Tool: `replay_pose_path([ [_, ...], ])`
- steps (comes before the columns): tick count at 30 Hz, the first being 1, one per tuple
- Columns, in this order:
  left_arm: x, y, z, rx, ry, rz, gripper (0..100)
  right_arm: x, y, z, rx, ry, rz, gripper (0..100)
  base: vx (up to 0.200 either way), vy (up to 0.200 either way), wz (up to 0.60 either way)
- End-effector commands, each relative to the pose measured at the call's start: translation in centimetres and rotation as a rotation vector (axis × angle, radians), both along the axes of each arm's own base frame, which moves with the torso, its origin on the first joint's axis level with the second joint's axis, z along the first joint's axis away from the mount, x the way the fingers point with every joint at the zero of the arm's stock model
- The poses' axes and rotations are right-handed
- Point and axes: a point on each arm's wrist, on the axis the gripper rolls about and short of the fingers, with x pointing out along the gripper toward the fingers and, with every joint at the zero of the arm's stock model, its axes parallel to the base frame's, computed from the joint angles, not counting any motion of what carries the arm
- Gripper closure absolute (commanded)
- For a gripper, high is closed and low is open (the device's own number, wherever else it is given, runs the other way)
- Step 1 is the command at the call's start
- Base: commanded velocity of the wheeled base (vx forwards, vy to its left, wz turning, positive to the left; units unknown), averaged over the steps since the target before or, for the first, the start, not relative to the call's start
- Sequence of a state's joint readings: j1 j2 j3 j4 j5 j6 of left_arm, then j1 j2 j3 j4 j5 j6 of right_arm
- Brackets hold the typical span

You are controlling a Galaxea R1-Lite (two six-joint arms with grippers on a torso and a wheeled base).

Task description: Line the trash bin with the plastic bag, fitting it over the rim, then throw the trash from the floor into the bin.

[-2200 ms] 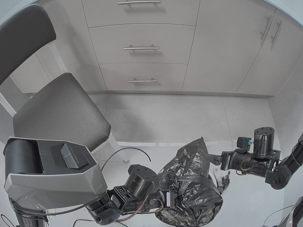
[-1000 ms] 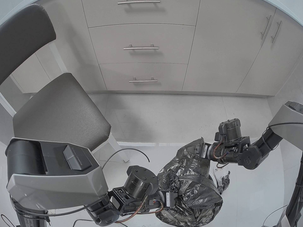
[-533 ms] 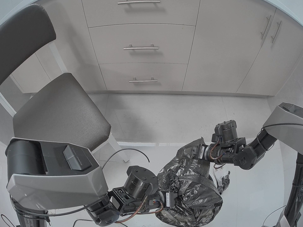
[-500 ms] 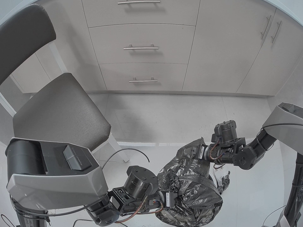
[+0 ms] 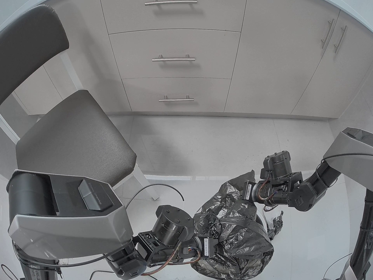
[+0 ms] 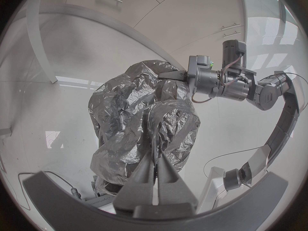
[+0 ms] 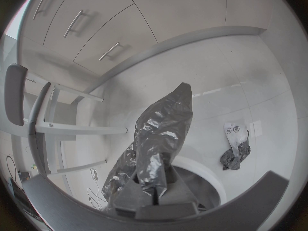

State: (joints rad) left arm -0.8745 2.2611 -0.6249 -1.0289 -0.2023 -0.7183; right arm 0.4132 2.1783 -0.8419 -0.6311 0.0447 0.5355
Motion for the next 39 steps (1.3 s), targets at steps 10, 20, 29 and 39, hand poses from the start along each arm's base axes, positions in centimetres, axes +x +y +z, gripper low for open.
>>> replay_pose_path([
  [10,-0.1,0.1,-0.1,0.004,0.003,0.0,100,-4.8,1.7,-1.8,-0.002,0.158,0.078,100,0.0,0.0,0.0],
  [20,-0.1,0.1,-0.1,0.007,0.003,0.001,100,-4.4,1.5,-5.9,-0.088,0.247,0.044,100,0.0,0.0,0.0],
  [29,-0.2,0.2,-0.2,0.008,0.005,0.003,100,-3.0,2.1,-6.6,-0.177,0.277,0.028,100,0.0,0.0,0.0],
  [39,-0.2,0.2,-0.2,0.011,0.004,0.003,100,-1.7,2.4,-7.5,-0.301,0.269,0.037,100,0.0,0.0,0.0],
])
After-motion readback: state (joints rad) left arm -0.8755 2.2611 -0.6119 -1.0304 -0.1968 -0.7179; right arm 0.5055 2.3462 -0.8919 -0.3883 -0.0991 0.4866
